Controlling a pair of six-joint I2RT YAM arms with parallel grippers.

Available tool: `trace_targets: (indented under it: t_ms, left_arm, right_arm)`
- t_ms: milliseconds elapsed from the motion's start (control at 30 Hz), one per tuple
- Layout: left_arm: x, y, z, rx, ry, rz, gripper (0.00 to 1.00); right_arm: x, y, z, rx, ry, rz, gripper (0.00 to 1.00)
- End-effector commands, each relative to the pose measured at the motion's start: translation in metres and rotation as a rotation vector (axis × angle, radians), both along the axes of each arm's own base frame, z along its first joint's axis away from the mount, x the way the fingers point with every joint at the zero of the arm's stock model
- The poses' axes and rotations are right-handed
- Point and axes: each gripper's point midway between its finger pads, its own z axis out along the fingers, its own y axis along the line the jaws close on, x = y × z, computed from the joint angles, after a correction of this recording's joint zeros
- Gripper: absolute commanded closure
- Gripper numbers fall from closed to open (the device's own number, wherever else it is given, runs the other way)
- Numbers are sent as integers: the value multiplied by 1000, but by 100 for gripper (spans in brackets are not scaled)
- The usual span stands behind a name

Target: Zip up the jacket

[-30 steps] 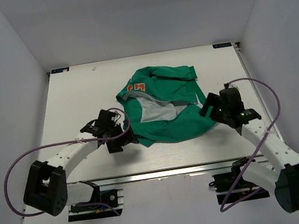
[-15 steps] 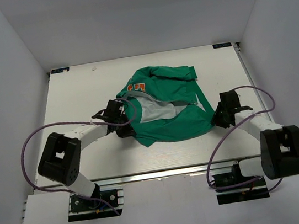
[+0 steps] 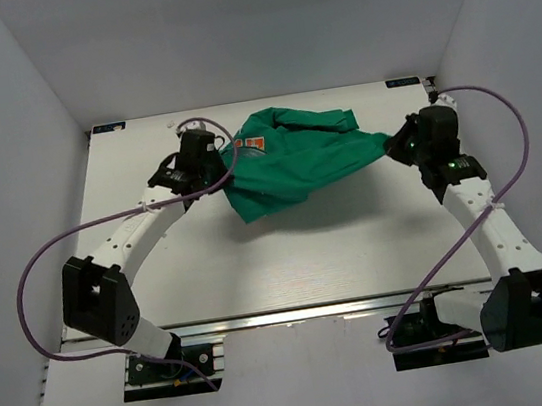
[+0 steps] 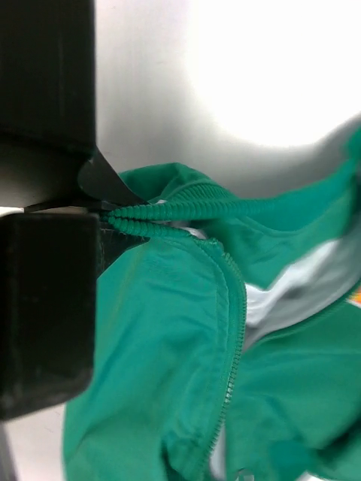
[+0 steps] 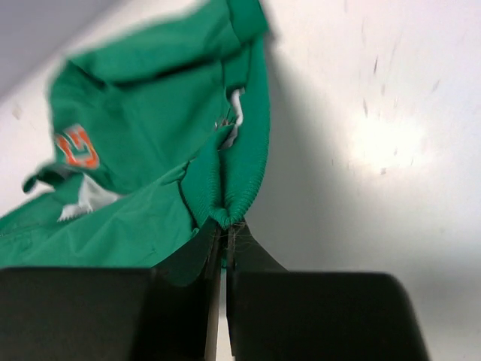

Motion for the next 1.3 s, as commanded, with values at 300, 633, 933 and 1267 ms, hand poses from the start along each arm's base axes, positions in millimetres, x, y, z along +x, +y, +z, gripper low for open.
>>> trace_targets:
  t_ms: [300, 633, 933, 1267]
  left_arm:
    - [92, 13, -46, 187, 76, 91, 100]
    - [123, -25, -31, 87, -2, -117, 16]
    - [-36, -42, -71, -221, 71, -343, 2]
    - [-27, -47, -135, 36, 96, -305, 15]
  right_arm:
    - [50, -50, -65, -53, 138, -79, 100]
    - [66, -21, -71, -27, 104, 133, 11]
    - [2, -11, -57, 20, 114, 154, 11]
    - [-41, 3, -39, 43, 41, 227, 11]
